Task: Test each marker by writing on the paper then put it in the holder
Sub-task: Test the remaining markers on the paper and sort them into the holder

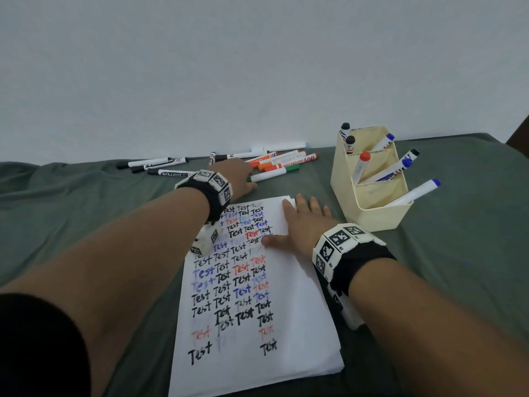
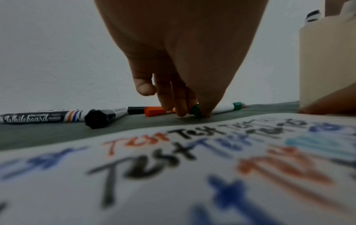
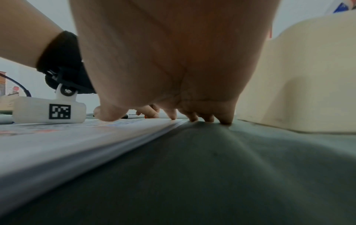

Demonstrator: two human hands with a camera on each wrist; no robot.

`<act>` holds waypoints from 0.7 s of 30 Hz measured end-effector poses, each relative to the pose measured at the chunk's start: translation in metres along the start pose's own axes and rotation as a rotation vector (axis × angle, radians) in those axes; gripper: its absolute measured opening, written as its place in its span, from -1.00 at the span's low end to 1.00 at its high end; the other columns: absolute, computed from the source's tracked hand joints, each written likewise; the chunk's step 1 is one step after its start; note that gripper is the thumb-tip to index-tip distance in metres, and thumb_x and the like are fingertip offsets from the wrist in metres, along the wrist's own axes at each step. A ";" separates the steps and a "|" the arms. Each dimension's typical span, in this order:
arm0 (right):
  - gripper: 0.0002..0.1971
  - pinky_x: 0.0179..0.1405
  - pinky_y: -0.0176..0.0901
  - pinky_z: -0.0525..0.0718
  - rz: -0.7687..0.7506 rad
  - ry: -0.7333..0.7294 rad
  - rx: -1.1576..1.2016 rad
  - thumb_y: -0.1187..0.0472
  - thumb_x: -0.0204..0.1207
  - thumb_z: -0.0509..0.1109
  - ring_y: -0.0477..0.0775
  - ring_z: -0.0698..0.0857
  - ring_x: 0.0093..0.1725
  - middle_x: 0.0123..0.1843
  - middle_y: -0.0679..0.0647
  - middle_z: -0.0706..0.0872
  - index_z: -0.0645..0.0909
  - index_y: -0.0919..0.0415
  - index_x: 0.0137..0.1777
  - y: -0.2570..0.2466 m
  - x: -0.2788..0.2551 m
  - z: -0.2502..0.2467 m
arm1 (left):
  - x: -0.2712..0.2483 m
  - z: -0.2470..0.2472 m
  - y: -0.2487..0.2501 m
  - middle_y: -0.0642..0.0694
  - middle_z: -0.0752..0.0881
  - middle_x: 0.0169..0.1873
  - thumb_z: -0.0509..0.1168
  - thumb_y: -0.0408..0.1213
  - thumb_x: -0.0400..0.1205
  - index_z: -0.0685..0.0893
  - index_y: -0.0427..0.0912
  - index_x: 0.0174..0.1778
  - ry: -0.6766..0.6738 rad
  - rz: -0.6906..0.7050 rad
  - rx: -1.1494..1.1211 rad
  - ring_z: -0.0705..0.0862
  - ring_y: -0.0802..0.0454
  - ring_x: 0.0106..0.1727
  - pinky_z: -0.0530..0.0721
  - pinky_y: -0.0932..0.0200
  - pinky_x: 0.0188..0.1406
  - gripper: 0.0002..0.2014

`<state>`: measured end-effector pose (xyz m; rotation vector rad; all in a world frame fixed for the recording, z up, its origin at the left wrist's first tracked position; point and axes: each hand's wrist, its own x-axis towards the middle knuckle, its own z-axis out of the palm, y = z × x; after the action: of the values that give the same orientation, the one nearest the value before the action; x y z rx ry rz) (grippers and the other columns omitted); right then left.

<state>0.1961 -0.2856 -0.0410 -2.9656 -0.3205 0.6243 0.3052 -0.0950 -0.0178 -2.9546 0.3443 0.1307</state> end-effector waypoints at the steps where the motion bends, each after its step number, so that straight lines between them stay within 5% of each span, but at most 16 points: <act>1: 0.16 0.76 0.36 -0.13 -0.004 0.008 0.008 -0.64 0.44 0.15 0.33 -0.20 0.81 0.85 0.16 -0.22 -0.20 0.02 0.83 0.001 0.001 0.000 | 0.002 0.001 0.001 -0.07 0.73 0.03 0.22 0.12 0.71 0.68 -0.10 0.14 0.004 0.004 0.015 0.71 -0.07 -0.02 0.70 0.02 -0.03 -0.64; 5: 0.06 0.71 0.35 0.16 -0.027 0.089 0.038 -0.59 0.48 0.18 0.34 0.11 0.76 0.81 0.18 0.10 0.01 0.05 0.80 0.001 0.000 -0.003 | -0.001 0.000 0.002 -0.08 0.72 -0.09 0.22 0.00 0.72 0.67 -0.12 0.02 0.062 0.007 0.000 0.67 -0.05 -0.13 0.55 0.11 -0.23 -0.73; 9: -0.21 0.32 0.18 0.58 -0.073 0.328 0.065 -0.39 0.62 0.26 0.25 0.47 0.50 0.56 0.15 0.42 0.18 0.07 0.68 0.000 -0.007 -0.008 | -0.026 -0.007 -0.001 -0.06 0.70 -0.14 0.30 -0.07 0.68 0.65 -0.08 -0.03 0.195 0.029 -0.146 0.66 -0.02 -0.16 0.50 0.13 -0.25 -0.84; 13: -0.33 -0.08 0.03 0.64 -0.186 0.536 0.048 -0.15 0.69 0.29 0.19 0.67 0.19 0.34 0.09 0.60 0.15 0.00 0.71 0.000 -0.013 -0.016 | -0.067 -0.016 -0.003 0.08 0.63 -0.22 0.37 -0.10 0.65 0.64 -0.02 -0.06 0.353 0.128 -0.260 0.57 0.15 -0.24 0.45 0.22 -0.30 -0.90; 16: -0.39 -0.12 0.01 0.69 -0.246 0.543 0.096 -0.08 0.70 0.32 0.16 0.70 0.11 0.24 0.05 0.66 0.21 -0.11 0.70 0.000 -0.015 -0.020 | -0.101 -0.019 0.002 0.22 0.51 -0.27 0.39 -0.11 0.65 0.64 -0.02 -0.05 0.422 0.219 -0.276 0.43 0.32 -0.30 0.29 0.40 -0.35 -0.90; 18: -0.67 -0.20 -0.05 0.61 -0.276 0.561 0.082 -0.03 0.70 0.32 0.13 0.70 0.03 0.07 -0.01 0.64 0.51 -0.11 0.44 -0.001 -0.016 -0.021 | -0.119 -0.018 0.008 0.18 0.51 -0.24 0.44 -0.14 0.62 0.66 -0.07 -0.03 0.466 0.274 -0.307 0.40 0.30 -0.29 0.32 0.45 -0.32 -0.87; 21: -0.93 -0.28 -0.10 0.42 -0.322 0.578 0.113 0.14 0.66 0.34 0.09 0.62 -0.07 -0.13 -0.08 0.51 0.62 -0.03 0.08 -0.003 -0.015 -0.021 | -0.137 -0.013 0.011 0.15 0.55 -0.07 0.57 -0.08 0.51 0.64 -0.10 0.14 0.510 0.347 -0.405 0.38 0.33 -0.16 0.36 0.65 -0.01 -0.62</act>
<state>0.1908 -0.2872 -0.0161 -2.7328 -0.6511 -0.2400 0.1707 -0.0780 0.0081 -3.2516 1.0039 -0.5903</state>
